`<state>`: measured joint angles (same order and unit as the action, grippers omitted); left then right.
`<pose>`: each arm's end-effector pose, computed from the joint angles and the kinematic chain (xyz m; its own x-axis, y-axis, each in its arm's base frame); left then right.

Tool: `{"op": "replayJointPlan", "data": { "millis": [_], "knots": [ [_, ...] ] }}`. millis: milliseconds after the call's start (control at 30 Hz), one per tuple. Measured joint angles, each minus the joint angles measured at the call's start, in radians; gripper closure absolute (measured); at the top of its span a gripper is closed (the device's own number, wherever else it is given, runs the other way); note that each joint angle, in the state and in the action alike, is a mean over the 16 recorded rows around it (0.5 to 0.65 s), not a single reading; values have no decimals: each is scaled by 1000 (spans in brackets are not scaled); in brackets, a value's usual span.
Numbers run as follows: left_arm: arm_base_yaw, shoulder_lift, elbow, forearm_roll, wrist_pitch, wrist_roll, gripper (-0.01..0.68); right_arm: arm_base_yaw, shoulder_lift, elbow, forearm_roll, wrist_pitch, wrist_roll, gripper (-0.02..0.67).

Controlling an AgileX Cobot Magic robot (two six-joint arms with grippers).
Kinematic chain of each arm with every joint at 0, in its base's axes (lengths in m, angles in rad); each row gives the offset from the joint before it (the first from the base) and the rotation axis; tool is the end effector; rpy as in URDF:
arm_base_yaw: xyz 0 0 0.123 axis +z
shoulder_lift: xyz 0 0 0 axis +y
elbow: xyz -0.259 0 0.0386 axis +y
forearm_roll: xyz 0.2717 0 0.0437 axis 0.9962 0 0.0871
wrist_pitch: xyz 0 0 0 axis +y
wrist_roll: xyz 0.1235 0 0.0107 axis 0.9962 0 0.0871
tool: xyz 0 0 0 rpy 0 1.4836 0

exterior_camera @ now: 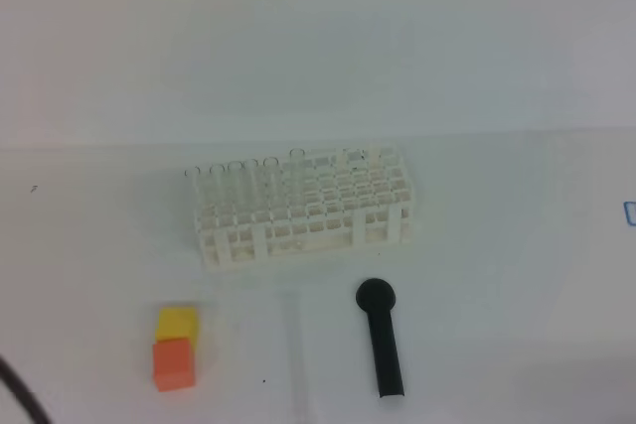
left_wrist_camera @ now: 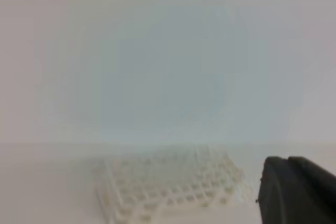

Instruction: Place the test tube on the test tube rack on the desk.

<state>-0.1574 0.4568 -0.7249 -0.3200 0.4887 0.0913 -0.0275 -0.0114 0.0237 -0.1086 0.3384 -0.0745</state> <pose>0.1520 -0.0427 0.3722 -0.1661 -0.1661 -0.9720 0.2732 0.9394 -0.2072 0.1323 -0.0081 0.1669 -0.2655 -0.1687 -0.9492 0.0157 0.9837 -0.1792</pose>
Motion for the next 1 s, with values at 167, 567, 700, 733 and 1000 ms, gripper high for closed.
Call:
{"op": "replayJointPlan", "data": {
  "millis": [167,567,700,733,1000],
  "knots": [
    [-84,159,-84,-2,168,-2,673,0,0,3,56,-103,22,650],
    [-141,526,-156,-133,377,-32,673,0,0,2,161,-558,311,650],
    [-142,613,-156,-174,394,-27,673,0,3,-33,-21,-647,547,650],
    [-142,631,-156,-178,397,-25,673,0,6,-47,-88,-662,623,650],
    [-143,718,-180,-139,417,-4,673,0,116,-236,-860,-749,1256,650]
  ]
}}
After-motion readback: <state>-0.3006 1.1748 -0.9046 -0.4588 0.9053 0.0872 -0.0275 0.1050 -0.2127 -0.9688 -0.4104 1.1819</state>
